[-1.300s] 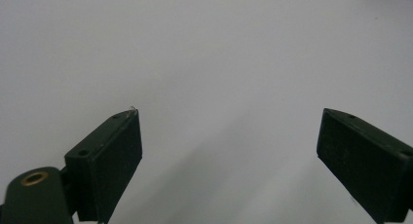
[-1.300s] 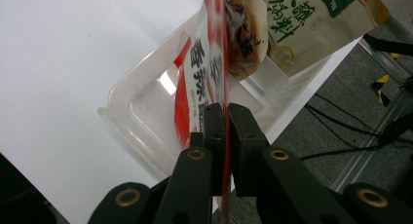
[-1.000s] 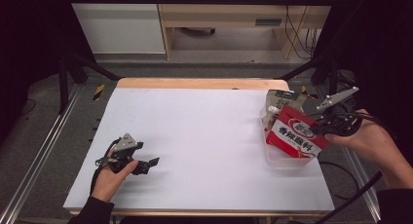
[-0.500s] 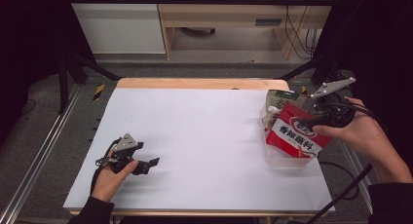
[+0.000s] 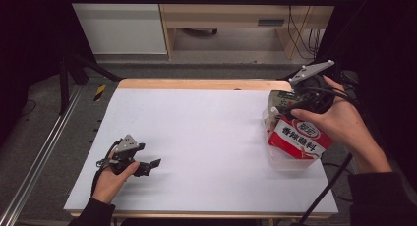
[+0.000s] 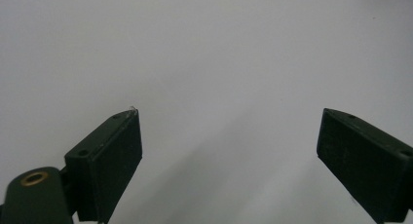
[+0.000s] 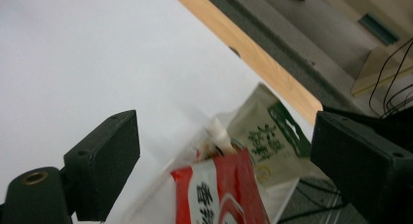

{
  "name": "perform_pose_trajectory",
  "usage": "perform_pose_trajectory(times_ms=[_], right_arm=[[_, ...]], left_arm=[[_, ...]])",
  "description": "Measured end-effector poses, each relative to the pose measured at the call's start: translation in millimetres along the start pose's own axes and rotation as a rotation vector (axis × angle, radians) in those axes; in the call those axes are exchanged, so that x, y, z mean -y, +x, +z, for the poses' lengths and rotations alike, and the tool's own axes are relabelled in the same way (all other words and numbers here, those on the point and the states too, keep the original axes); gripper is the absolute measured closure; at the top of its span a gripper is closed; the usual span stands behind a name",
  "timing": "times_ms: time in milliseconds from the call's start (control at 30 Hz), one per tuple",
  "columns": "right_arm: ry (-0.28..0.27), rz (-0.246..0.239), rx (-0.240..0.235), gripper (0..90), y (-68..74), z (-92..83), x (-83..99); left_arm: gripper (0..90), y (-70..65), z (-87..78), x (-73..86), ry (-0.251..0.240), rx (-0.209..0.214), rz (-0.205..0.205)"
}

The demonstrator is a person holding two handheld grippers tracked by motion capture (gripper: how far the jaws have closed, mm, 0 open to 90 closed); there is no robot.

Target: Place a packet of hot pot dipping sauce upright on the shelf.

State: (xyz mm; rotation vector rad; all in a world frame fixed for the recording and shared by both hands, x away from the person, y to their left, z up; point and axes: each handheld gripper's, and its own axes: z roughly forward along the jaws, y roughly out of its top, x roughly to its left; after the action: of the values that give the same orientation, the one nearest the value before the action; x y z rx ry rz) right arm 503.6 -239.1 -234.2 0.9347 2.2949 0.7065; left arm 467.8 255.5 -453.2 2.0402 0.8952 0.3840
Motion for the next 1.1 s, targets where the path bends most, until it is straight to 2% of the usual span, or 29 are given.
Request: perform_pose_trajectory(times_ms=[200, 400, 567, 767, 1100], right_arm=[[-0.071, -0.02, 0.001, 11.7, 25.0, 2.3, -29.5], [-0.1, -0.023, -0.028, 11.5, 45.9, 15.0, -48.9], [-0.105, -0.027, -0.054, 11.4, 58.9, 29.7, -57.0], [-0.12, 0.007, -0.072, 11.2, 69.8, 49.5, -64.4], [-0.138, 0.047, -0.116, 9.7, 92.6, 77.7, -59.5]], left_arm=[[9.3, -0.5, -0.1, -0.1, 0.0, 0.001, 0.0], [9.2, 0.5, -0.6, -0.1, -0.001, 0.002, 0.004], [9.2, 0.7, -0.7, -0.2, -0.002, 0.001, 0.004], [8.8, 1.1, -0.8, -0.1, -0.002, -0.002, 0.003], [7.1, 3.7, -3.0, 0.1, -0.014, -0.015, -0.011]])
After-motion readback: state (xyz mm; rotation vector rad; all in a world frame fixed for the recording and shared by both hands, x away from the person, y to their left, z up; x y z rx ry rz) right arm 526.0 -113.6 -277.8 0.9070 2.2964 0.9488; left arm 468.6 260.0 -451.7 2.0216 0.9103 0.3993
